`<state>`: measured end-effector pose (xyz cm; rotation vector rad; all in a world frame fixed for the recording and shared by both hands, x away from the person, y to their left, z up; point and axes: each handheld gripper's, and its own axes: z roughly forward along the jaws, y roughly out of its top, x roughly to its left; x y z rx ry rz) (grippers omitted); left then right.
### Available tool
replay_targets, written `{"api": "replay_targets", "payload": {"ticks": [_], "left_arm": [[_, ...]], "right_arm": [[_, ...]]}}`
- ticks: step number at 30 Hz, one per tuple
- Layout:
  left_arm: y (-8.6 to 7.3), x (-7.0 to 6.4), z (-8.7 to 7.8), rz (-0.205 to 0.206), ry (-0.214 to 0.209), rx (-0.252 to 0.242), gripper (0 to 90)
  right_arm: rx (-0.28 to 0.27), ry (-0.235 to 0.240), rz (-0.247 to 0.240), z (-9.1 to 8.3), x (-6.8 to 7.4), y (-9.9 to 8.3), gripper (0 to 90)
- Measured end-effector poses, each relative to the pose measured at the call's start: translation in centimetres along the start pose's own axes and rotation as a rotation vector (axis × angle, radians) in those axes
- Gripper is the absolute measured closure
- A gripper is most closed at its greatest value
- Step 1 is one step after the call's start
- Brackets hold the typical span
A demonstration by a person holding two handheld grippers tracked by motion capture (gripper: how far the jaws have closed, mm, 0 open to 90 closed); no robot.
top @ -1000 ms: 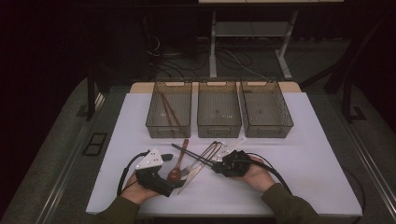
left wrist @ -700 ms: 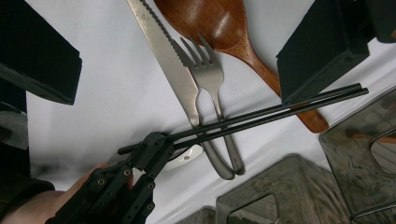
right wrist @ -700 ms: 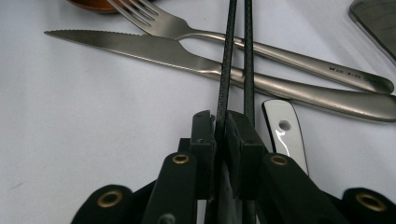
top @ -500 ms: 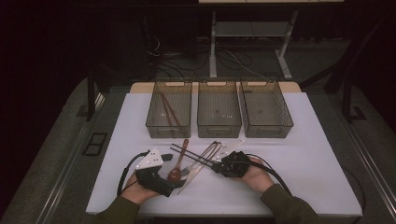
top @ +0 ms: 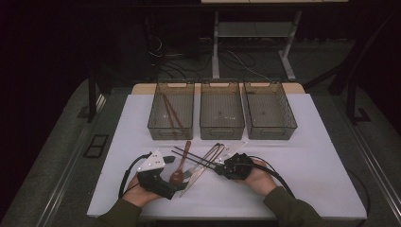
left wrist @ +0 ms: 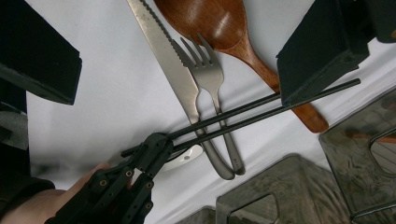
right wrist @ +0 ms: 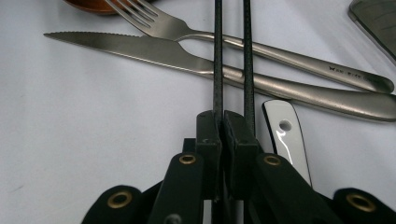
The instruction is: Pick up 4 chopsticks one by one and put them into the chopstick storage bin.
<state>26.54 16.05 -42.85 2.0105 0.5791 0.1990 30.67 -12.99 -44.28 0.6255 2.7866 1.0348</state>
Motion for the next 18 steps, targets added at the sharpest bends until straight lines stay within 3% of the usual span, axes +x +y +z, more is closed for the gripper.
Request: {"api": "replay_targets", "payload": {"ticks": [9, 18], "left_arm": [[0.0, 0.0, 0.0, 0.004, 0.001, 0.0, 0.0], [0.0, 0.0, 0.0, 0.003, 0.002, 0.001, 0.0]], "right_arm": [[-0.035, -0.001, 0.002, -0.8, -0.1, 0.3, 85.5], [-0.077, 0.01, 0.047, -2.2, -0.5, 0.4, 85.5]]}}
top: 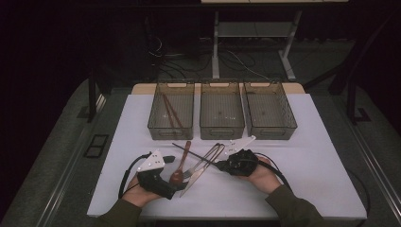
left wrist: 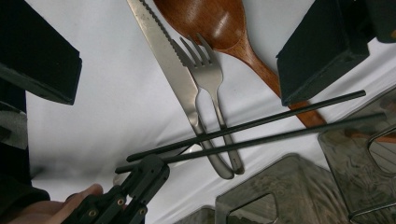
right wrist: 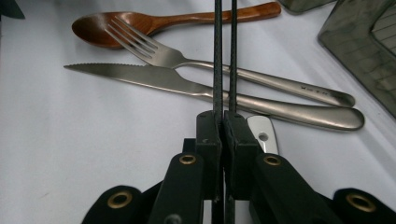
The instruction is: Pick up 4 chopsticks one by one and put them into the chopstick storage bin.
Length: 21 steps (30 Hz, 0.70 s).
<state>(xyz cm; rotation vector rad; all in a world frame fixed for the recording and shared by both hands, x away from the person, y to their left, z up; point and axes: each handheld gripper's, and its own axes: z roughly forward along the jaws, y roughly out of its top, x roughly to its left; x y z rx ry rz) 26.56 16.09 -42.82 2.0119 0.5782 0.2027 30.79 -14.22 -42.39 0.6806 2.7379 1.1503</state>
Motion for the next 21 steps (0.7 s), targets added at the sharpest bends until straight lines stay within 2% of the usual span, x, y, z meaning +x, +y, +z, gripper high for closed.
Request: {"api": "replay_targets", "payload": {"ticks": [21], "left_arm": [[0.0, 0.1, 0.0, -0.003, 0.003, 0.0, 0.0]], "right_arm": [[-0.055, -0.027, 0.035, -1.5, -1.0, 0.3, 85.5]]}}
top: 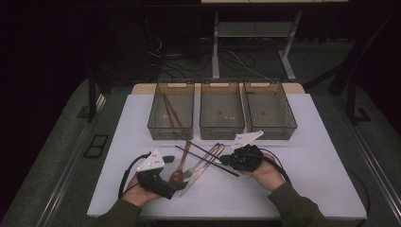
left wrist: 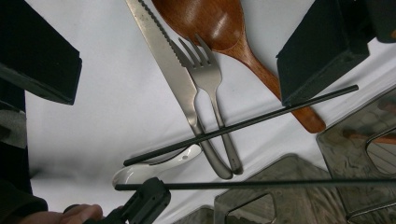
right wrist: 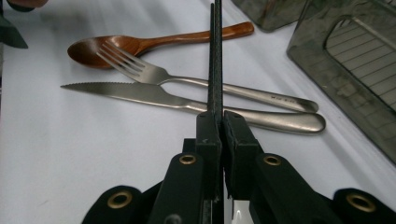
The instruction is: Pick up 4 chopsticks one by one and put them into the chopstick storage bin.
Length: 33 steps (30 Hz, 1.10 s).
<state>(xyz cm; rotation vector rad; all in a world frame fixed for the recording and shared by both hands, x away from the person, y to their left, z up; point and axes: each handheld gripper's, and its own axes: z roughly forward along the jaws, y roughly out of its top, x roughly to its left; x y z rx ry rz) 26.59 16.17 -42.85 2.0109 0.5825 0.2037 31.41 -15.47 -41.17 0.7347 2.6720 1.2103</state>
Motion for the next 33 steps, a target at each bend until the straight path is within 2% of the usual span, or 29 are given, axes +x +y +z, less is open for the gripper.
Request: {"api": "replay_targets", "payload": {"ticks": [11, 19, 29, 33], "left_arm": [[0.0, 0.1, 0.0, -0.002, 0.004, -0.003, 0.0], [-0.3, 0.3, 0.1, -0.016, 0.017, -0.004, 0.0], [-0.7, 1.0, 0.0, -0.005, 0.008, 0.012, 0.0], [-0.6, 1.1, -0.2, -0.006, 0.005, 0.001, 0.0]], "right_arm": [[-0.05, -0.019, 0.034, -0.9, -1.1, 0.4, 85.5], [-0.094, -0.025, 0.08, -1.2, -2.3, 1.4, 85.5], [-0.121, -0.052, 0.129, -0.5, -3.5, 3.6, 85.5], [-0.128, -0.066, 0.146, 0.0, -3.9, 4.6, 85.5]]}}
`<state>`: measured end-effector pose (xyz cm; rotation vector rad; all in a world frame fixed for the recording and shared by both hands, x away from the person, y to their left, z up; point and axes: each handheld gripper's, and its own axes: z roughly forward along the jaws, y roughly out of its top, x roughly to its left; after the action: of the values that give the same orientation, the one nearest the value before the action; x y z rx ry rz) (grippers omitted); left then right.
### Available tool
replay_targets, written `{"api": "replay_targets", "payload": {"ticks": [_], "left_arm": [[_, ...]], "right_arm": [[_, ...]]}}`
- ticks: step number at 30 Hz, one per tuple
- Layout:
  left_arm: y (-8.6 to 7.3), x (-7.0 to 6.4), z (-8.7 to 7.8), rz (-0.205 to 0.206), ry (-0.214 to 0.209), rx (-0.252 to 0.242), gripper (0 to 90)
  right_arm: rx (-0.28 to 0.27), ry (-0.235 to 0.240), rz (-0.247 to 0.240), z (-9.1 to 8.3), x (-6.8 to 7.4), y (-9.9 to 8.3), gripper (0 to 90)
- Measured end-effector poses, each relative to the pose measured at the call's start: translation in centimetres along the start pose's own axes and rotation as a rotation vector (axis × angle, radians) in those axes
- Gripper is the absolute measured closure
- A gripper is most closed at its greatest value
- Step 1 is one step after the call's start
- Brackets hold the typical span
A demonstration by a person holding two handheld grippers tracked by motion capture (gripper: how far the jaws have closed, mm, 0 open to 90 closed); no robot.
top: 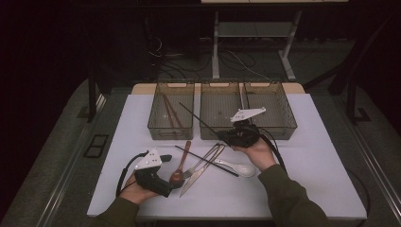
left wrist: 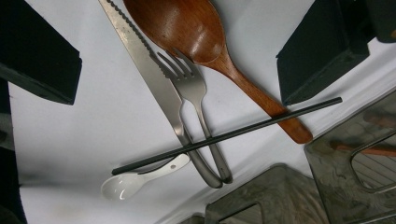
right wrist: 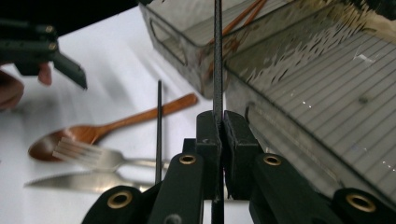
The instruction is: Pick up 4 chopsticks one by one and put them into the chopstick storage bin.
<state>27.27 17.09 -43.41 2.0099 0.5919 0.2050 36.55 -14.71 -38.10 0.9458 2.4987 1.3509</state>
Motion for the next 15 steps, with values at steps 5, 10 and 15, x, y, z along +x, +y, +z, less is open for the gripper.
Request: {"api": "replay_targets", "payload": {"ticks": [5, 10, 15], "left_arm": [[0.1, -0.2, -0.1, 0.004, 0.002, -0.007, 0.0], [0.1, -0.2, -0.1, -0.004, 0.015, -0.006, 0.0], [0.1, -0.3, -0.1, 0.0, 0.015, -0.001, 0.0]], "right_arm": [[-0.018, -0.021, 0.028, 0.8, -0.1, 1.4, 85.5], [-0.037, -0.03, 0.034, 1.2, -0.1, 2.9, 85.5], [-0.039, -0.046, 0.038, 2.0, -0.2, 4.2, 85.5]]}}
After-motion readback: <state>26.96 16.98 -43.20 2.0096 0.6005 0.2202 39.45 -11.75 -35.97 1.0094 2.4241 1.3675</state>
